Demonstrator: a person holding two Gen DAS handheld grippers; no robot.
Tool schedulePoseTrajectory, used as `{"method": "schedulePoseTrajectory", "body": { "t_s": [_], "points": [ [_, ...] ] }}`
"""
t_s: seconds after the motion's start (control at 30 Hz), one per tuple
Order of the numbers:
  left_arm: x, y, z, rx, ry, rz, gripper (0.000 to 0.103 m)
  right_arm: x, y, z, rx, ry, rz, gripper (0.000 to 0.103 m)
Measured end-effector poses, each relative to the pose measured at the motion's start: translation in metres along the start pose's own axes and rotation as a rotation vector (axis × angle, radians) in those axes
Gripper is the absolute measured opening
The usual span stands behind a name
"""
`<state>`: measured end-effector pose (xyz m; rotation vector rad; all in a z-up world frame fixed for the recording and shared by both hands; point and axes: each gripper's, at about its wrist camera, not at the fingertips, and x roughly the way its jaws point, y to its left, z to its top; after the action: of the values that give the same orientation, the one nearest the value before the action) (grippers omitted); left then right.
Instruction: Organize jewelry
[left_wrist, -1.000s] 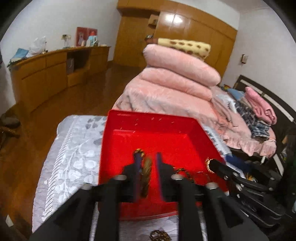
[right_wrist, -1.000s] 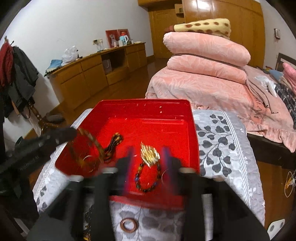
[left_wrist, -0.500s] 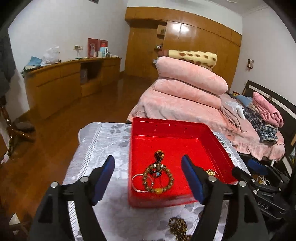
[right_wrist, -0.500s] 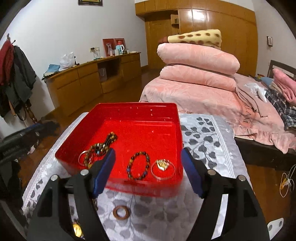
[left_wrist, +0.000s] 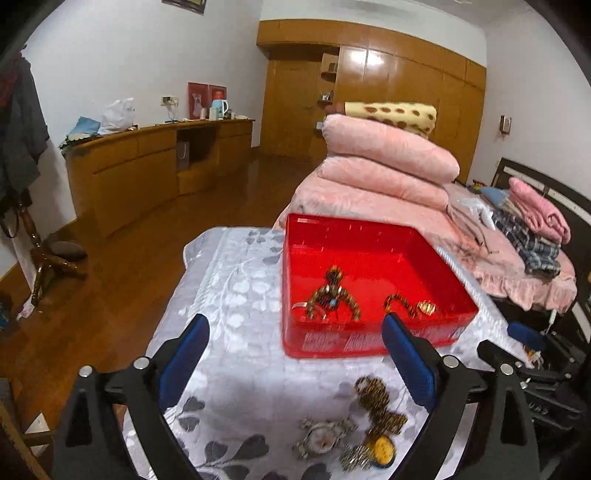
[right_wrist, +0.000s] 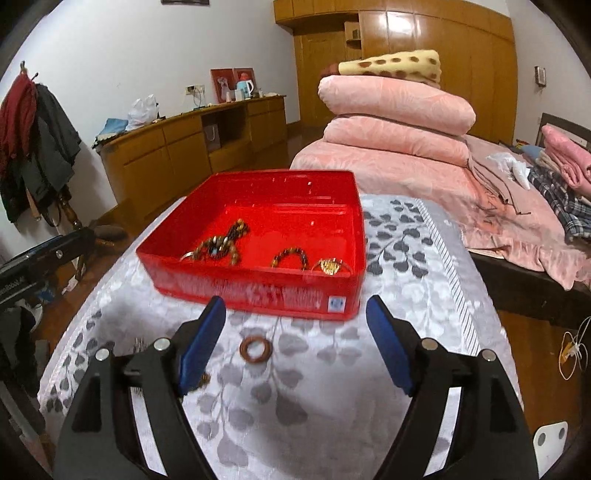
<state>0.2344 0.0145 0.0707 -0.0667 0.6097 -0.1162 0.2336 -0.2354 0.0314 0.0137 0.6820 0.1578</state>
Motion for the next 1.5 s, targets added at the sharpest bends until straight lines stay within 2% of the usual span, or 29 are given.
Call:
{"method": "schedulePoseTrajectory", "body": {
  "t_s": [0.27,0.37,0.63,0.83,0.97,1.13,1.27,1.43,1.5],
  "points": [
    [0.005,0.004,-0.03,0.014,0.075,0.018,0.092,0.008,0.003,-0.023,0.022,0.061,0.02,0.076],
    [0.007,0.004,-0.04,0.017,0.103,0.012,0.092,0.011,0.006,-0.029,0.022,0.081,0.03,0.072],
    [0.026,-0.004,-0.067,0.024,0.202,-0.013,0.083,0.015,0.012,-0.036,0.014,0.112,0.043,0.067],
    [0.036,-0.015,-0.074,0.054,0.238,-0.048,0.078,0.021,0.01,-0.041,0.025,0.132,0.042,0.065],
    [0.046,-0.015,-0.074,0.047,0.272,-0.084,0.067,0.021,0.01,-0.04,0.026,0.133,0.042,0.065],
    [0.056,-0.019,-0.074,0.05,0.297,-0.113,0.066,0.027,0.008,-0.041,0.033,0.143,0.044,0.065],
    [0.058,-0.022,-0.073,0.054,0.292,-0.109,0.05,0.031,0.009,-0.041,0.033,0.152,0.05,0.065],
    [0.05,-0.019,-0.071,0.044,0.252,-0.119,0.039,0.033,0.009,-0.041,0.039,0.156,0.053,0.065],
    [0.045,-0.017,-0.068,0.038,0.222,-0.127,0.027,0.033,0.011,-0.041,0.036,0.157,0.054,0.065]
  ]
}}
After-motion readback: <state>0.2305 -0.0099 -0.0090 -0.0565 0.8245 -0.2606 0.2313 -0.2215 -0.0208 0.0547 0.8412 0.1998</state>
